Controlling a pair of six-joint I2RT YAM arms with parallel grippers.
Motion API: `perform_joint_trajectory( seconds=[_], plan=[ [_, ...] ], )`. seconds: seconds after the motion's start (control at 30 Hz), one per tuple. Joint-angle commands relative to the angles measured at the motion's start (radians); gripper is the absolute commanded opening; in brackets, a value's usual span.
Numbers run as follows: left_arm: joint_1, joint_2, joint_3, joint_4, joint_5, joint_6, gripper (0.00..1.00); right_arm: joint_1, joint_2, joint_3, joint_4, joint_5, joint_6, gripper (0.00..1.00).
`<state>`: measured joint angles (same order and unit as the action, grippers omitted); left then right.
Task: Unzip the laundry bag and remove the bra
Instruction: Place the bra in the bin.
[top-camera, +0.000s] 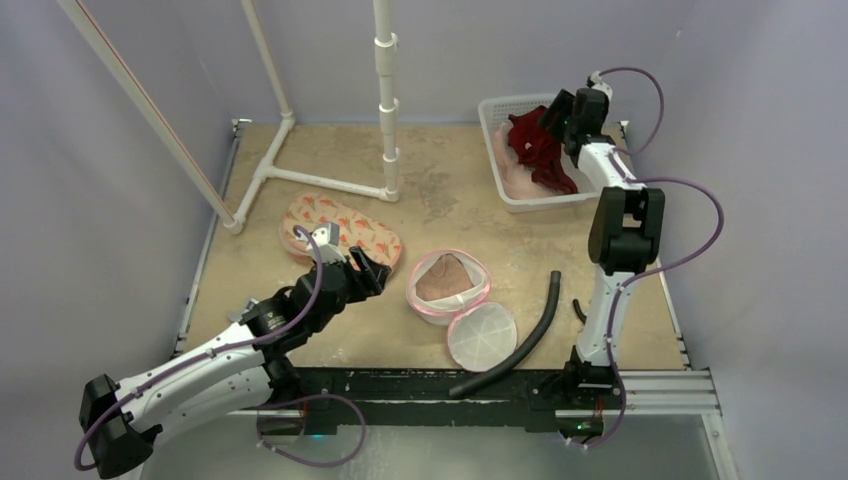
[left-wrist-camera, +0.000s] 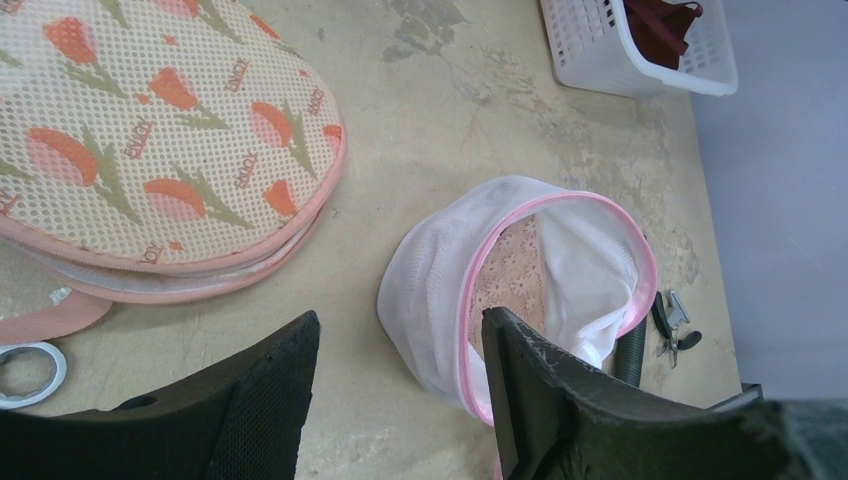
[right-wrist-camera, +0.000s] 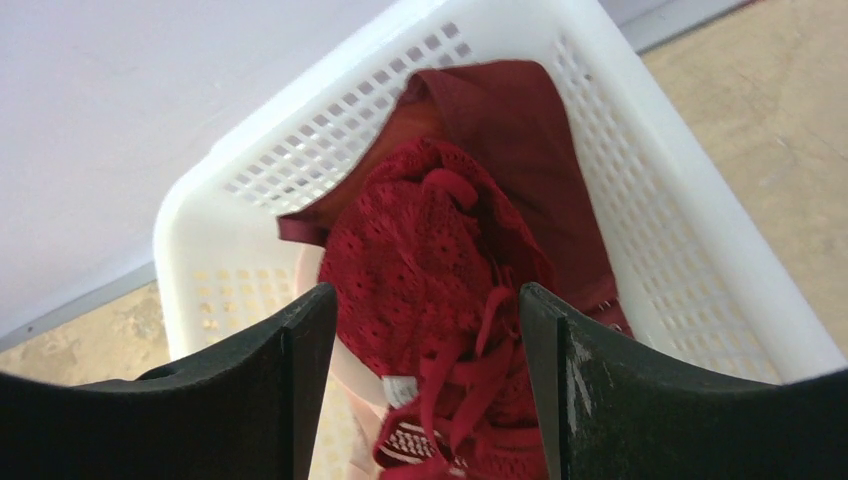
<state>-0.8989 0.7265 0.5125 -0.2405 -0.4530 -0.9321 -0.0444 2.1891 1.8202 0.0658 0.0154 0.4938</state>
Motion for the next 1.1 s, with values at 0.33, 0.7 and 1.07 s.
perform_joint_trajectory(
  seconds=[0.33,0.7,1.07],
  plan=[
    [0.002,-0.011,0.073,-0.005,-0.046,0.045,0.60,0.119,-0.438,-0.075,0.093,0.150,-0.024,0.71],
    [0.002,0.014,0.165,0.146,0.177,0.212,0.71,0.475,-1.022,-0.840,0.254,0.000,0.113,0.64],
    [-0.105,0.290,0.217,0.215,0.374,0.301,0.65,0.531,-1.281,-1.317,0.171,-0.174,0.091,0.60]
  ],
)
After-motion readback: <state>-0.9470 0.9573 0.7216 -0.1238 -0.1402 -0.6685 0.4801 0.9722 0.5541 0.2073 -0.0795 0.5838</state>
